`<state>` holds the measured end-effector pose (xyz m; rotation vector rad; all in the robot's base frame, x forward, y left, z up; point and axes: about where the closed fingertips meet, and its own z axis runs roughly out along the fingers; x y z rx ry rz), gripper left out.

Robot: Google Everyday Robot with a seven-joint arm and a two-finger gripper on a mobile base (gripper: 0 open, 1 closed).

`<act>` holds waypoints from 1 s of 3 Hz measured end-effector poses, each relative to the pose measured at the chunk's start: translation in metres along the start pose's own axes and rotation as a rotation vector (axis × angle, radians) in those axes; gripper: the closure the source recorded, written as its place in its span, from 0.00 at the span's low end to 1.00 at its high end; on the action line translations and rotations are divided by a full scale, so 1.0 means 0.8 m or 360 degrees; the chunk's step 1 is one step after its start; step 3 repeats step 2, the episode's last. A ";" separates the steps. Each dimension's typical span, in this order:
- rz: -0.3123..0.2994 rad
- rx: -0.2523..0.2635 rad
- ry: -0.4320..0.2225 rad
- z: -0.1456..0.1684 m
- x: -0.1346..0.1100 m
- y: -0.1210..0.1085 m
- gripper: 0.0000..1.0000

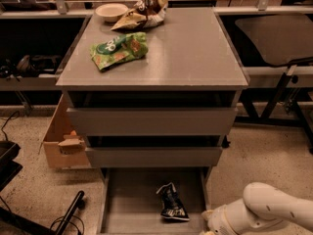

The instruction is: Place blue chip bag into bottom drawer

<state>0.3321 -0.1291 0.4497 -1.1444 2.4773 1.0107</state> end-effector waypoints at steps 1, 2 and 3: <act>0.0129 0.0037 0.0041 -0.048 0.013 0.077 0.00; 0.0226 0.0230 -0.0021 -0.088 -0.004 0.130 0.00; 0.0226 0.0230 -0.0021 -0.088 -0.004 0.130 0.00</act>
Offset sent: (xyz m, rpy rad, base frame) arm -0.0064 -0.0583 0.3301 -0.4848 -0.5306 -0.4202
